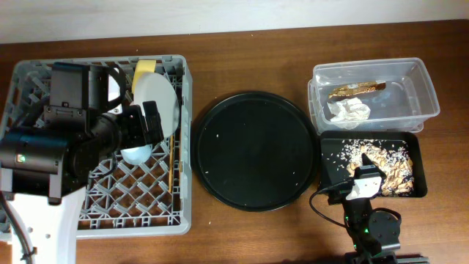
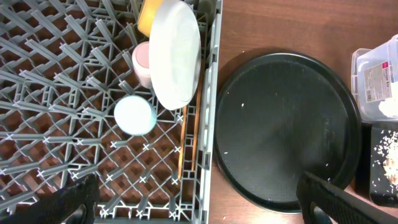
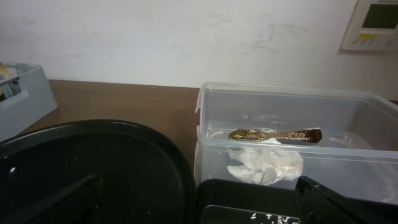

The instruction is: Sort waste into correct bins and load items into the dishwasher rack

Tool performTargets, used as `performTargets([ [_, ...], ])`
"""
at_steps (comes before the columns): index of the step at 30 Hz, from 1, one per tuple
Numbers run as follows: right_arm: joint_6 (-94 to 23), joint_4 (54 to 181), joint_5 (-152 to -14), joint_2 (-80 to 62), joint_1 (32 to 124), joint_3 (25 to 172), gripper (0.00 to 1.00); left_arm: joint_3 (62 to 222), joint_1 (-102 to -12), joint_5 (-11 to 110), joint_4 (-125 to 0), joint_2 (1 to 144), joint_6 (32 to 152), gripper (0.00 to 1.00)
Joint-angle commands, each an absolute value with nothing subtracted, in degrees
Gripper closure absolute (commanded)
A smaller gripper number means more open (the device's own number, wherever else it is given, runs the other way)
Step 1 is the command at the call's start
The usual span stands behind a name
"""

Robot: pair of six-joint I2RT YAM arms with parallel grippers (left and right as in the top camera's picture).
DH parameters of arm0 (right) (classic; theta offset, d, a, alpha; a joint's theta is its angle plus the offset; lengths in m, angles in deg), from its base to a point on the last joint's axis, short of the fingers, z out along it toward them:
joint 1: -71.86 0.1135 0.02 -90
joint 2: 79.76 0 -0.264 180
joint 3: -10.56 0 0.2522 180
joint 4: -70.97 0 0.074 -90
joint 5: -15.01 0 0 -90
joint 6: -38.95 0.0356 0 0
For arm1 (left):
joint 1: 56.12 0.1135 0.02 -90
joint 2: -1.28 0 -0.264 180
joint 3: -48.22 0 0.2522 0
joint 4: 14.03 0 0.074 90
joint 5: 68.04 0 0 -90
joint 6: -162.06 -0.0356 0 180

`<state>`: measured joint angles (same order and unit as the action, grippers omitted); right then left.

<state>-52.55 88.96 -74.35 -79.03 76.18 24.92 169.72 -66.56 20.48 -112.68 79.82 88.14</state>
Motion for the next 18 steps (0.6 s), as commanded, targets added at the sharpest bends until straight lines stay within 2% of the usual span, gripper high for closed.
performTargets([
  [1,-52.5,89.3,-72.8,-79.6,75.9,24.6,0.02,169.7,-66.4,20.5,-112.7,79.7,88.1,0.01],
  [12,-52.5,89.3,-72.8,-79.6,75.9,24.6,0.01,169.7,-66.5,20.6,-112.7,78.9,88.1,0.01],
  [16,-52.5,89.3,-72.8,-79.6,75.9,24.6,0.01,169.6,-66.4,20.5,-112.7,72.1,88.1,0.01],
  [18,-52.5,89.3,-72.8,-79.6,75.9,24.6,0.01,167.8,-63.4,19.2,-113.1,65.0,88.0,0.01],
])
